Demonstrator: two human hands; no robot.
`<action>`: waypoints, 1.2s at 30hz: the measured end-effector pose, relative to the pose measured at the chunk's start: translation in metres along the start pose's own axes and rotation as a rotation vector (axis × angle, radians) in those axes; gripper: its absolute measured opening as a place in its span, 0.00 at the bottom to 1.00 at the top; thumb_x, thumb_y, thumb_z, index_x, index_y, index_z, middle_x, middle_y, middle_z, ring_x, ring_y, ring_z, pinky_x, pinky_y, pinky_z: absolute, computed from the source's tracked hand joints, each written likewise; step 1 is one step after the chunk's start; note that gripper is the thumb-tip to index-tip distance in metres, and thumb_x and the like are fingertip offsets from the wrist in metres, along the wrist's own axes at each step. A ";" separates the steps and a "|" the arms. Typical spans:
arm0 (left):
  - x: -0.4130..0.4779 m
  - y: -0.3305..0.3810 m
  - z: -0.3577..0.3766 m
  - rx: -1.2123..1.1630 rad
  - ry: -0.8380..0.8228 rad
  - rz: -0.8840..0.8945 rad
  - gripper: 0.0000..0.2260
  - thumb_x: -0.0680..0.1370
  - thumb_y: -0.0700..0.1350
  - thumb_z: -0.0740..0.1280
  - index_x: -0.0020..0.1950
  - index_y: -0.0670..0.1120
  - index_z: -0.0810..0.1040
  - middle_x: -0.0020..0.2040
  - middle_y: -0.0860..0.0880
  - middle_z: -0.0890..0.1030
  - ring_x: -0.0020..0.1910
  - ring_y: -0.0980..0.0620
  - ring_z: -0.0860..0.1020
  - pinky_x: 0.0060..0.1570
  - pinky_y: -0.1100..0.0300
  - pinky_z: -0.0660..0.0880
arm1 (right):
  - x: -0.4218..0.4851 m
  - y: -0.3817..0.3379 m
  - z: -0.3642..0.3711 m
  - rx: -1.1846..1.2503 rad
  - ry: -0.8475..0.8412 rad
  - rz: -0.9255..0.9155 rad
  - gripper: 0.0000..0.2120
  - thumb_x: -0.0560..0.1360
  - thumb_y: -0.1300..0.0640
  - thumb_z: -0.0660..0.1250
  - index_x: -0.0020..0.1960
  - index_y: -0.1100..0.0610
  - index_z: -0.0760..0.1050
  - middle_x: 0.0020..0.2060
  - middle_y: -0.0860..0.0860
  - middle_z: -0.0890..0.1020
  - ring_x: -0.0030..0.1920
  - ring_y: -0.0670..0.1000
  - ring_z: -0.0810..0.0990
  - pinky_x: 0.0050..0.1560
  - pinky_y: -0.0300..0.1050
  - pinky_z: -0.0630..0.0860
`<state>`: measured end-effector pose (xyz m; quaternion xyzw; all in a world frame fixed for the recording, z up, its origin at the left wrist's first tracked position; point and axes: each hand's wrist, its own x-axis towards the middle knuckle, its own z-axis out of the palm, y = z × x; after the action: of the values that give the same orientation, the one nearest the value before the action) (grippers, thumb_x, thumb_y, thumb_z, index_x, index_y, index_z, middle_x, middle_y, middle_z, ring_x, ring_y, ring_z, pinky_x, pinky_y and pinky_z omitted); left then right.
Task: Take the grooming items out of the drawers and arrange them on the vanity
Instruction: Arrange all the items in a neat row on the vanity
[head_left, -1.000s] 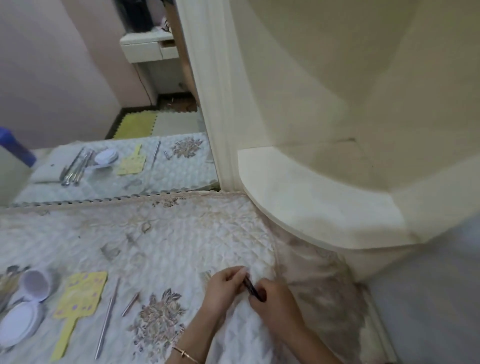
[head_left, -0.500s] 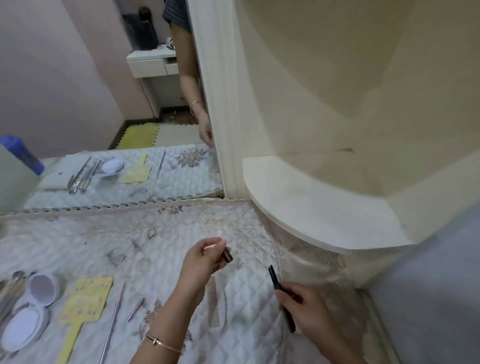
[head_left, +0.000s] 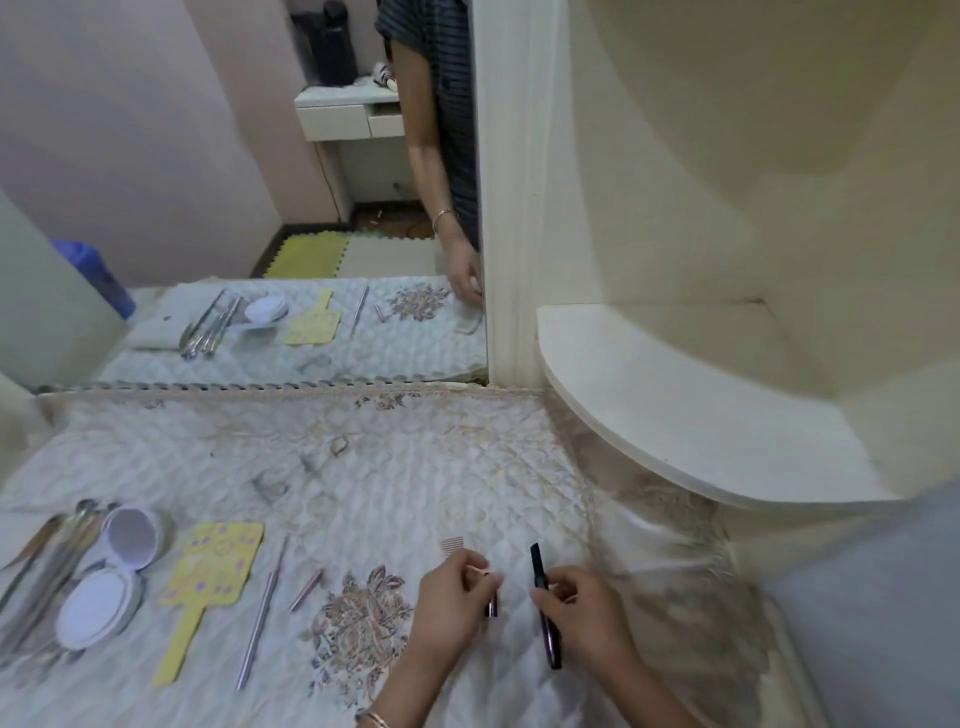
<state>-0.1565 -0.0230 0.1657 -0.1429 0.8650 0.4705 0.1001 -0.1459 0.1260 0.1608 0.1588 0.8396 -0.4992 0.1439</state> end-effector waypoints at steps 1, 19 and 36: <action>0.002 0.003 0.006 0.030 -0.008 0.030 0.05 0.72 0.45 0.69 0.40 0.49 0.74 0.33 0.53 0.77 0.33 0.58 0.76 0.34 0.69 0.70 | 0.003 -0.001 0.001 -0.043 0.013 -0.002 0.06 0.70 0.57 0.71 0.39 0.50 0.74 0.30 0.44 0.75 0.29 0.40 0.73 0.32 0.28 0.70; -0.011 -0.026 -0.003 0.212 0.052 -0.091 0.23 0.72 0.45 0.69 0.64 0.41 0.66 0.61 0.43 0.70 0.60 0.47 0.70 0.58 0.60 0.65 | 0.000 0.005 0.014 -0.203 -0.005 -0.077 0.12 0.69 0.62 0.68 0.44 0.48 0.68 0.35 0.46 0.75 0.36 0.43 0.74 0.42 0.35 0.68; -0.013 -0.048 -0.054 0.044 0.267 -0.203 0.08 0.72 0.39 0.70 0.50 0.44 0.79 0.36 0.52 0.76 0.40 0.52 0.76 0.39 0.67 0.67 | 0.003 -0.024 0.026 -0.224 0.053 -0.191 0.16 0.71 0.63 0.68 0.59 0.60 0.73 0.51 0.55 0.74 0.49 0.53 0.75 0.53 0.41 0.69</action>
<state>-0.1296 -0.0910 0.1608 -0.2887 0.8617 0.4157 0.0344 -0.1561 0.0926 0.1674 0.0741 0.9047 -0.4096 0.0903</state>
